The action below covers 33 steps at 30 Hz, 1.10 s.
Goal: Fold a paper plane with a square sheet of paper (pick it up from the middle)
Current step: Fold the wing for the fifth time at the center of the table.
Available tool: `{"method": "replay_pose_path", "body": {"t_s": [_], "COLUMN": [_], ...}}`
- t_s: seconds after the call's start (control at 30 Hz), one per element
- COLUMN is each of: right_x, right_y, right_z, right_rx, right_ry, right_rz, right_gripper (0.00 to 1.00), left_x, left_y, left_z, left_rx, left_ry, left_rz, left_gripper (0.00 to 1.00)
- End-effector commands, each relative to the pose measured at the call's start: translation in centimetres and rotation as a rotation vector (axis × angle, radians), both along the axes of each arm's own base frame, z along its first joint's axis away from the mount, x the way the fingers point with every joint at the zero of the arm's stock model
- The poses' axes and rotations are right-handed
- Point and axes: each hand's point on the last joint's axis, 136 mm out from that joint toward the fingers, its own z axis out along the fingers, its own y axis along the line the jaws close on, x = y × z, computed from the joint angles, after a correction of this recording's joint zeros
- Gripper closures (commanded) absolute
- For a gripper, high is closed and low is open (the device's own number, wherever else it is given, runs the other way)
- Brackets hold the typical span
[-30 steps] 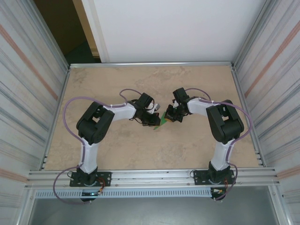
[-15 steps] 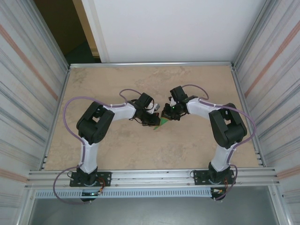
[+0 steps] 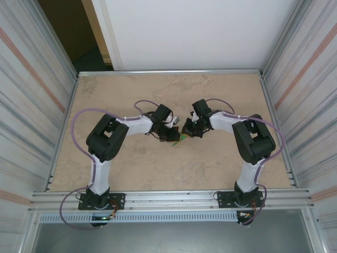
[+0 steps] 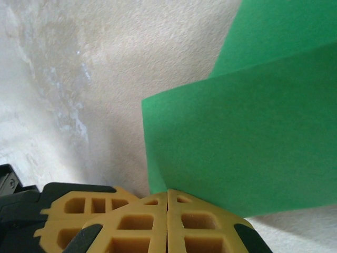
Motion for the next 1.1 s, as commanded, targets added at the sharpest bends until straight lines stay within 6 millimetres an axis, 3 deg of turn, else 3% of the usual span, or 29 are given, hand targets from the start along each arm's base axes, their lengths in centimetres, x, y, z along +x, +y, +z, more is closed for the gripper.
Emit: {"method": "replay_pose_path", "body": {"t_s": [0.0, 0.23, 0.6, 1.07], "right_x": [-0.5, -1.4, -1.6, -2.2], "right_y": [-0.8, -2.4, -3.4, -3.8], "right_z": [-1.5, -3.8, -4.7, -5.7], "right_rx": [-0.023, -0.075, -0.111, -0.148], "right_ry": [0.056, 0.086, 0.021, 0.05], "right_rz": [-0.023, -0.021, 0.022, 0.021], "right_gripper": [0.92, 0.93, 0.93, 0.93], "left_x": [-1.0, -0.7, 0.5, -0.5], "left_y": [2.1, 2.2, -0.1, -0.1], "left_z": [-3.1, -2.3, 3.3, 0.4], "left_rx": [0.111, 0.091, -0.083, 0.035], "left_ry": [0.079, 0.074, -0.016, 0.022], "left_rz": [0.027, 0.033, -0.005, -0.075], "left_gripper": [0.99, 0.98, 0.93, 0.94]}}
